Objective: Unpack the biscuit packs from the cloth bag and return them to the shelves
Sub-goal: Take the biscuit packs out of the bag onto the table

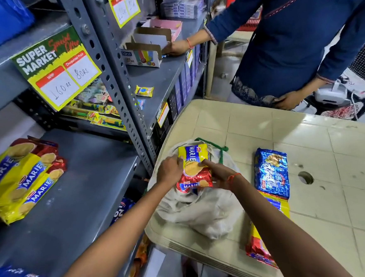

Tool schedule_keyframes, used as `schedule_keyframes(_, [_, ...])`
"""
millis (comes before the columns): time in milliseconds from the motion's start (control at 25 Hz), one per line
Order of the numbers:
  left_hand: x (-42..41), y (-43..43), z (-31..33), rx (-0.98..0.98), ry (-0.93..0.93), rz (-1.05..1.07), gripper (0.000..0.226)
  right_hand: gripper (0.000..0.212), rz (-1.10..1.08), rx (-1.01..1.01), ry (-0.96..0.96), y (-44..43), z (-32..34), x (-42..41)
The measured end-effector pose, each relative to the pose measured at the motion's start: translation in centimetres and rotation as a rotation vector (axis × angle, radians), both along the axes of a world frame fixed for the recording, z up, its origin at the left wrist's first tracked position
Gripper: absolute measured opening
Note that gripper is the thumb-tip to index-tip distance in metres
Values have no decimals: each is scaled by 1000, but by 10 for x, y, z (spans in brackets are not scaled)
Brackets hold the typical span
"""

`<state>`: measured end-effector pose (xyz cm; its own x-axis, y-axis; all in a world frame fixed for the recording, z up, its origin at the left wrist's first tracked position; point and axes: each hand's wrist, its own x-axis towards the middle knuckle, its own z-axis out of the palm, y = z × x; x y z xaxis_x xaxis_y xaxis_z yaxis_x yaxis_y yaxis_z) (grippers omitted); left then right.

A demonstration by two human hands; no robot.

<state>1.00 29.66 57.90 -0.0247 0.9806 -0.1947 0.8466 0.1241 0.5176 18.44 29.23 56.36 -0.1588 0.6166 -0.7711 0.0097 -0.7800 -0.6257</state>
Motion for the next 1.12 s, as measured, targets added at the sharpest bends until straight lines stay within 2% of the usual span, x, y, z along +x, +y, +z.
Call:
schedule_keyframes(120, [22,-7,6,-244,-259,183,59,11,29,53,134,-12,3,20])
schedule_keyframes(240, [40,-9,11,-244,-475,260,60,25,-4,147,263,-19,11,40])
schedule_keyframes(280, [48,-10,13,-220,-546,275,56,24,-15,168,279,-20,15,44])
schedule_keyframes(360, [69,-15,17,-183,-673,273,51,19,-33,209,248,-24,23,56])
schedule_keyframes(480, [106,-22,16,-212,-774,233,54,27,-103,280,117,-30,27,82])
schedule_keyframes(560, [143,-25,12,-224,-771,201,51,31,-217,319,67,-41,26,111])
schedule_keyframes(680, [205,-33,7,-252,-801,142,48,42,-381,381,-116,-62,17,163])
schedule_keyframes(800, [261,-41,-1,-293,-818,51,49,28,-514,451,-165,-83,11,213])
schedule_keyframes(920, [318,-49,-10,-349,-801,-52,47,27,-607,486,-246,-97,4,264])
schedule_keyframes(1120, [379,-50,-33,-355,-549,-227,41,36,-476,451,-525,-100,-16,324])
